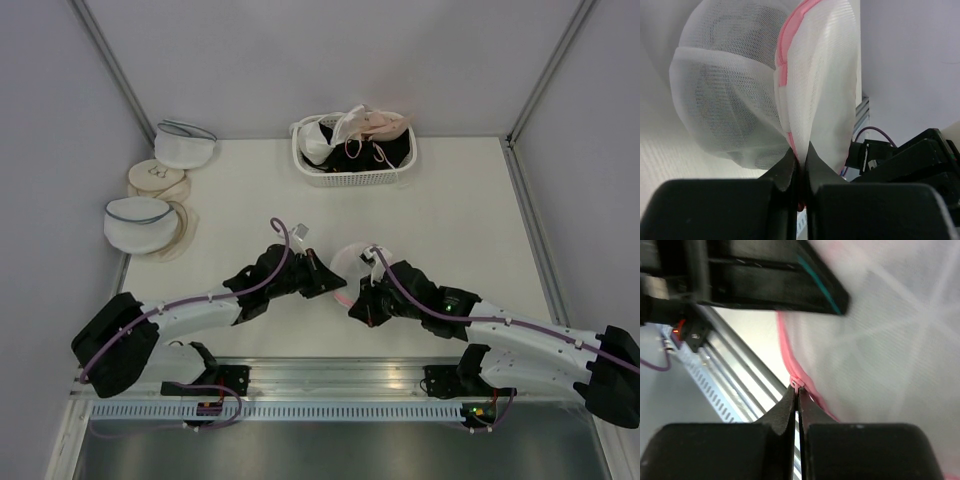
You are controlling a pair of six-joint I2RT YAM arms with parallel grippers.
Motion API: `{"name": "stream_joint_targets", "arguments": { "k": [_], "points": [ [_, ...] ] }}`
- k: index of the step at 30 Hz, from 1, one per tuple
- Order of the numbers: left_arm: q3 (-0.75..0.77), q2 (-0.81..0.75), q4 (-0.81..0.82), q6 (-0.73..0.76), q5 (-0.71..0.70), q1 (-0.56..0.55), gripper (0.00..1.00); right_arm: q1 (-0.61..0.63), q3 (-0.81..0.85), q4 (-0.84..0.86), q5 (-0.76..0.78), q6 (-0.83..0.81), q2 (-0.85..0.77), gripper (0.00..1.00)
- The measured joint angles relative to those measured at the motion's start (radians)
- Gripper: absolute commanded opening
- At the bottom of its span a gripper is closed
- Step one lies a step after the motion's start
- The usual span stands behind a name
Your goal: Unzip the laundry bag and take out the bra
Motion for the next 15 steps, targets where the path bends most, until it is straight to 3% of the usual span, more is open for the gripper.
{"name": "stream_joint_targets", "arguments": {
  "k": [6, 15],
  "points": [
    [0.004, -0.096, -0.106, 0.072, -0.064, 0.020, 0.02, 0.000, 0.058, -0.201, 0.156, 0.010, 0.003, 0.01],
    [0.019, -0.200, -0.219, 0.235, -0.032, 0.037, 0.02, -0.014, 0.132, -0.396, 0.573, 0.109, 0.080, 0.00]
  ]
}}
